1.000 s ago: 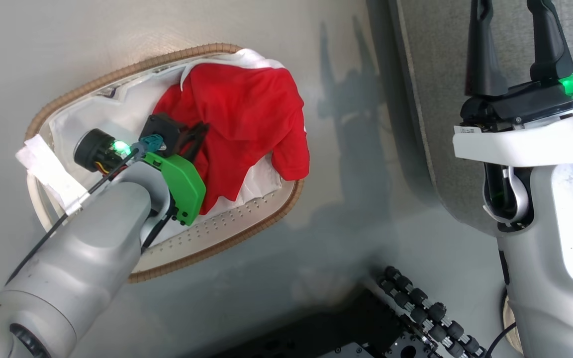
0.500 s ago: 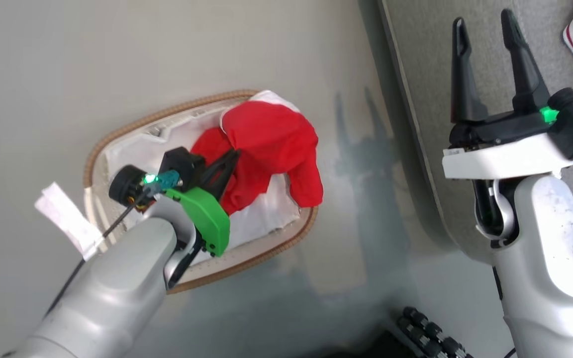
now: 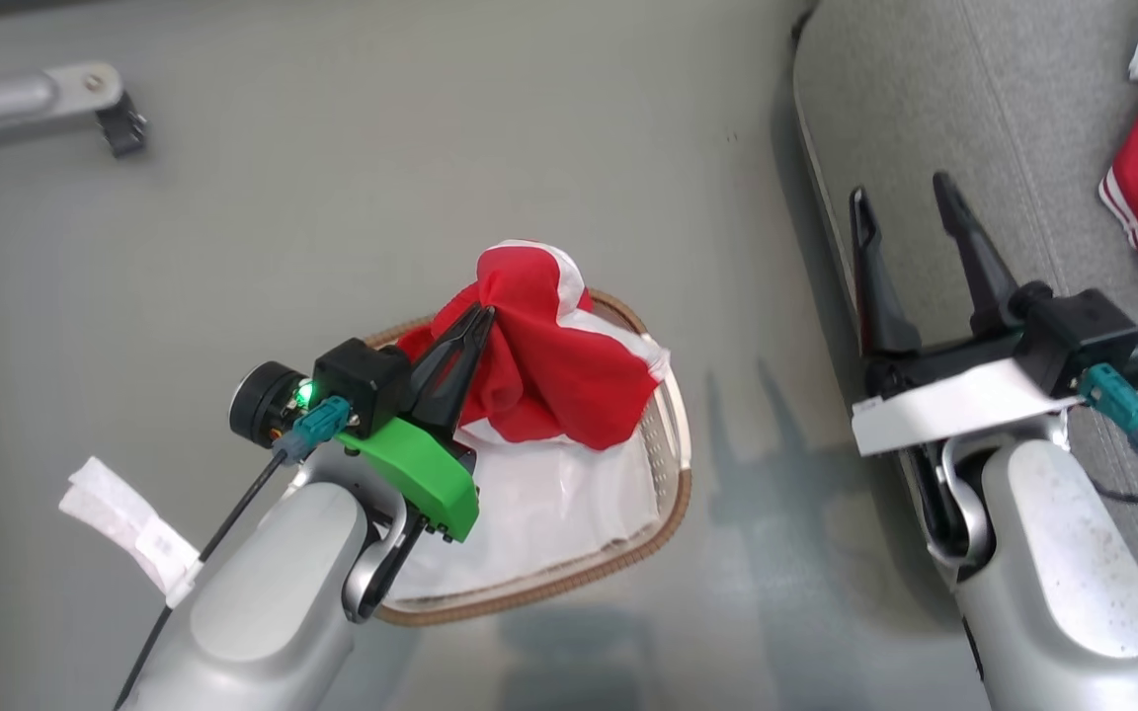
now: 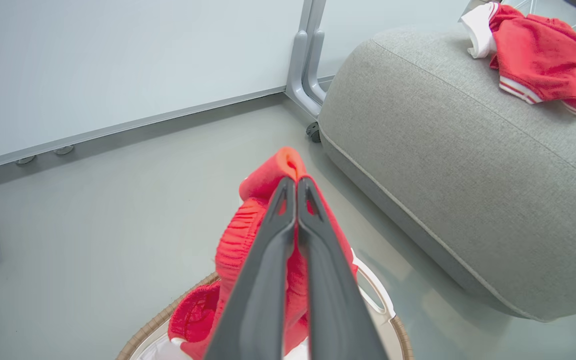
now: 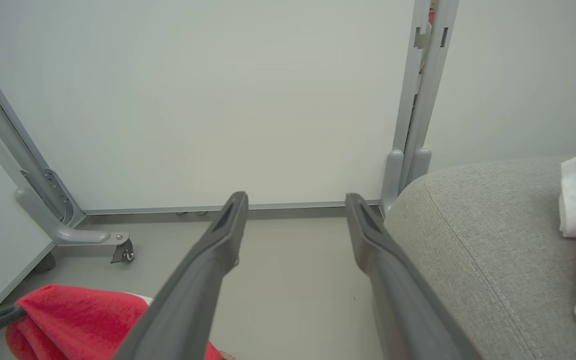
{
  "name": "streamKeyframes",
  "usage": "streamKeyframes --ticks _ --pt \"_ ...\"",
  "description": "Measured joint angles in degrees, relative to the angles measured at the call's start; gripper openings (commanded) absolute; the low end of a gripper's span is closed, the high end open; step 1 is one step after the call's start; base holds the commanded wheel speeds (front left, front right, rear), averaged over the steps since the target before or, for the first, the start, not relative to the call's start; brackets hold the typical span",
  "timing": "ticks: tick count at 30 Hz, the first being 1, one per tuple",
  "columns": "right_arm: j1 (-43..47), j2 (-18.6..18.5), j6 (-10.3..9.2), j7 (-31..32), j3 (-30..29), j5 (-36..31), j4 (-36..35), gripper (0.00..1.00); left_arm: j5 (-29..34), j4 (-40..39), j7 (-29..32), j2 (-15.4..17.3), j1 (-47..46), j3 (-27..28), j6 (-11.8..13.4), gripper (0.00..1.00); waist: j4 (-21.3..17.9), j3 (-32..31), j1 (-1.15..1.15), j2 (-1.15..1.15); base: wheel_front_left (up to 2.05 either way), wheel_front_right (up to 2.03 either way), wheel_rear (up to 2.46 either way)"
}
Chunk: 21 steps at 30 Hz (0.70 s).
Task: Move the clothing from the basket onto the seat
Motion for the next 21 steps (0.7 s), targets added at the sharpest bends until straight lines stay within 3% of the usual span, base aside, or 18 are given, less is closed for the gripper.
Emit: streamKeyframes --ticks 10,21 --pt "3.92 -0.01 0.00 0.00 1.05 0.37 1.72 1.00 7.49 -10.96 0.01 -1.88 3.78 8.46 -0.01 0.00 3.50 -8.45 0.00 0.00 0.00 0.00 0.00" --pt "7.79 -0.01 0.00 0.00 3.79 2.01 2.91 1.00 11.17 -20.38 0.01 -3.21 4.08 15.18 -0.01 0.00 6.09 -14.03 0.00 0.00 0.00 0.00 0.00"
